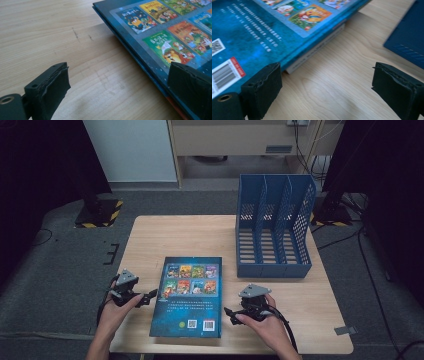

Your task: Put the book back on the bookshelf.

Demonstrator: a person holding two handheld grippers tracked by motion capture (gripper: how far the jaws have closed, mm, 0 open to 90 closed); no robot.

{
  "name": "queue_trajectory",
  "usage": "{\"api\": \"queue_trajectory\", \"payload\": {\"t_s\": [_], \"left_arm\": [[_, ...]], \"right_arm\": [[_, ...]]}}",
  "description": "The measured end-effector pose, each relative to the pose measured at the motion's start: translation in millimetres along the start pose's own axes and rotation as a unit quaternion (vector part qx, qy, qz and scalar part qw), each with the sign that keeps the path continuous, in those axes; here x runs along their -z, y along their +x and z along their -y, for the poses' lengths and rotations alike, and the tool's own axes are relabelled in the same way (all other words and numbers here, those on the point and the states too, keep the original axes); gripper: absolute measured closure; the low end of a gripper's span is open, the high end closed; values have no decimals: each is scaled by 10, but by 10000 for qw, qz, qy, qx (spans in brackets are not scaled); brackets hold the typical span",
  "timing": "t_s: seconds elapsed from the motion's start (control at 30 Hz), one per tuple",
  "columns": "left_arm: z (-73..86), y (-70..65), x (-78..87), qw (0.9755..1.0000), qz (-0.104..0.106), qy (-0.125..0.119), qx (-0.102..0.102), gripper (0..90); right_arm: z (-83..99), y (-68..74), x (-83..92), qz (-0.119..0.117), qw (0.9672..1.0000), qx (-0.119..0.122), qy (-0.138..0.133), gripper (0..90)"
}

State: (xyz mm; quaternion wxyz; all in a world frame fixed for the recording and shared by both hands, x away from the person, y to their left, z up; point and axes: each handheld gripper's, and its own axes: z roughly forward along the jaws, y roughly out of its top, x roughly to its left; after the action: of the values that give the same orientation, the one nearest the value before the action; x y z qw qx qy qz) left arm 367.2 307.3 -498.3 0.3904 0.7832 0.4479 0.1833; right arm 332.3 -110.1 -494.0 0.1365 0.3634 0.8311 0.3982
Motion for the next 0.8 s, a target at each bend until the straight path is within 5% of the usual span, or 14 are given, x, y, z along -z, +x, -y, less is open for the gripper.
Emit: {"api": "queue_trajectory", "payload": {"t_s": [0.4, 0.63, 0.8], "left_arm": [[-109, -234, -124, 9989, 361, -20, -283, 42], [-126, -282, -198, 9986, 483, 25, -211, 39], [-130, -374, -277, 9978, 518, 185, -368, 35]], "right_arm": [[-155, 197, -241, -633, 9979, 126, 21, 61], [-190, 220, -375, -657, 9977, 99, 117, 55], [-207, 180, -427, -758, 9970, 8, 130, 40]]}}
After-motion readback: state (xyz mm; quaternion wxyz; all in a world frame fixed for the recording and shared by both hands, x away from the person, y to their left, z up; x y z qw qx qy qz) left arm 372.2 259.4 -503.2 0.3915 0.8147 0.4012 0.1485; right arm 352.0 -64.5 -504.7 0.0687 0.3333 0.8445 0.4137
